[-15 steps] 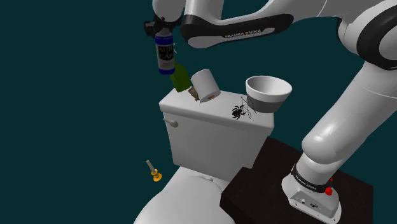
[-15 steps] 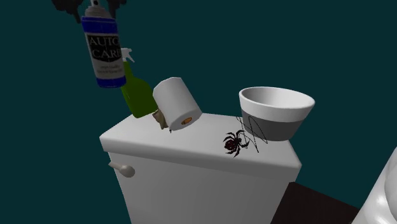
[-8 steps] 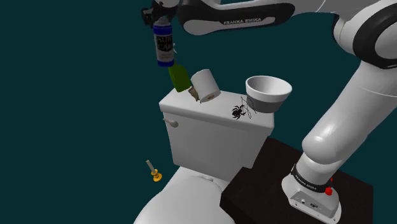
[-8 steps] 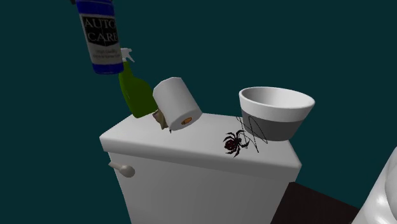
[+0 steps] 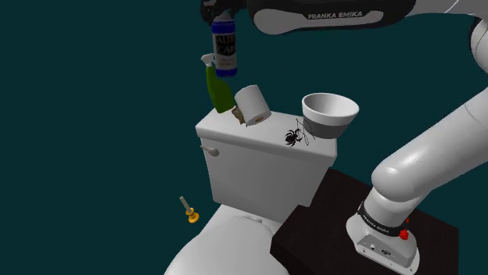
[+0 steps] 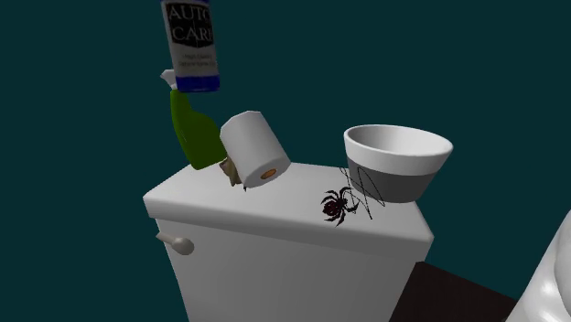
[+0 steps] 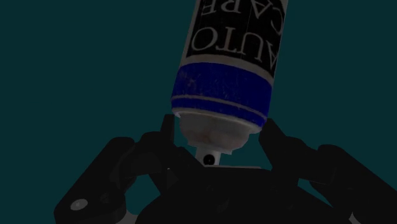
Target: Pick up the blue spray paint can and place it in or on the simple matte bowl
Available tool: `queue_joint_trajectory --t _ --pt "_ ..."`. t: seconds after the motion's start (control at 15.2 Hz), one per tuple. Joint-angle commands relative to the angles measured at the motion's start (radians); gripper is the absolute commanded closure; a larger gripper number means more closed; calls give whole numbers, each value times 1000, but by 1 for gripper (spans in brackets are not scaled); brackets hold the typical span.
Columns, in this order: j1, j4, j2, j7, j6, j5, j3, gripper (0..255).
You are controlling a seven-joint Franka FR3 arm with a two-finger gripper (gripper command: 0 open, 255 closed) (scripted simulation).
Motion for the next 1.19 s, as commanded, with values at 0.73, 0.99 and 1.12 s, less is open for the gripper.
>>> queue_joint_trajectory --t 0.73,0.99,1.12 --pt "168 -346 -444 -281 8 199 -326 255" --pt "205 -403 -559 -358 -33 216 -403 255" --pt "220 -424 -614 -397 -58 220 -439 255"
